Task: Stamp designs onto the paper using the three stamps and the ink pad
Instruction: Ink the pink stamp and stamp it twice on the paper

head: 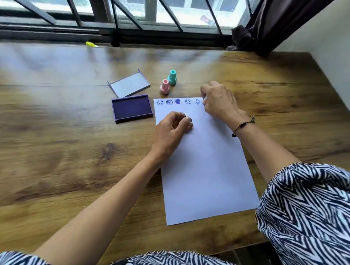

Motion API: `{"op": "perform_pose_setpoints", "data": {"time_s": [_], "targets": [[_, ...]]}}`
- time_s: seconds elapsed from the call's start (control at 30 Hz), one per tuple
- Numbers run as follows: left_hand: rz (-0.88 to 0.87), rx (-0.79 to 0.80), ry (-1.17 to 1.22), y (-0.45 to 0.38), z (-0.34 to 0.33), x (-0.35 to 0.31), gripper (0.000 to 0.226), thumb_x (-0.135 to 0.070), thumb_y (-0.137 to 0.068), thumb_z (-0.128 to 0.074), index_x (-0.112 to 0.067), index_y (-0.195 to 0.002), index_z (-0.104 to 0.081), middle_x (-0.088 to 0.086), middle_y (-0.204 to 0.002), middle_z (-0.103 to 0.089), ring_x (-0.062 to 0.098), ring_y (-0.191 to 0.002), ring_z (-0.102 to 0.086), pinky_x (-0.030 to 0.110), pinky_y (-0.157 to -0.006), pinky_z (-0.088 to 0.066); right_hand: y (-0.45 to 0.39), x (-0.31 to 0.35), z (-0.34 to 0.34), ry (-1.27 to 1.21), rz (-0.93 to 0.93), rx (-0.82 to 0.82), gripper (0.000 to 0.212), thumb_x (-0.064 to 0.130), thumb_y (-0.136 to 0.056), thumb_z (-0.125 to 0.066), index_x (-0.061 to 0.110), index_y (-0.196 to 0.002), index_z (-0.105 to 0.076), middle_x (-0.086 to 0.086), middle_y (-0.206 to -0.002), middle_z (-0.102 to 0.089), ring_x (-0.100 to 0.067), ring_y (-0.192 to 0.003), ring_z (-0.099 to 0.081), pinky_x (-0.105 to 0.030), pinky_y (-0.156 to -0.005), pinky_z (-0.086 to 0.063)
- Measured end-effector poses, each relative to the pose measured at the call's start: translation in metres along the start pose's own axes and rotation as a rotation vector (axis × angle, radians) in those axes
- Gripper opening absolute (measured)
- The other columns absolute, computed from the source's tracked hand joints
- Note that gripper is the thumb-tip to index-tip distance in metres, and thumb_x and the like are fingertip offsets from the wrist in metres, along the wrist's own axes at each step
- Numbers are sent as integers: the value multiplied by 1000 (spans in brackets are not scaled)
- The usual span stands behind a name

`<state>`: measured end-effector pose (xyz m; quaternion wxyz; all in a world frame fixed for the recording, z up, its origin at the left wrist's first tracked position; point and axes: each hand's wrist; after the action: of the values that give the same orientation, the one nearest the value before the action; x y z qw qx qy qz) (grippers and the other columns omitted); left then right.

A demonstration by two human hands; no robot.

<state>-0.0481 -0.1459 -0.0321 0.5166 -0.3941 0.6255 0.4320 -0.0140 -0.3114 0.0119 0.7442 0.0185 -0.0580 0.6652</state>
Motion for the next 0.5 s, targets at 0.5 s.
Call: {"op": "perform_pose_setpoints", "data": {"time_s": [0.5], "targets": [[11, 23, -95, 4, 0, -7, 8, -36, -75, -58, -28, -74, -61, 3, -81, -70, 29, -87, -69, 49, -92, -51, 27, -14, 51, -847, -293, -170, 14, 2, -73, -62, 15, -69, -61, -10, -70, -62, -16, -53, -50, -23, -51, -40]]}}
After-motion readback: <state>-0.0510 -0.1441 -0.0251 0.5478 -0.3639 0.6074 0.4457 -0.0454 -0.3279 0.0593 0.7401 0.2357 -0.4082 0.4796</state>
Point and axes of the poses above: each hand's wrist, its own y-axis away from the middle knuckle, its own z-axis out of the back of the hand, x = y × z
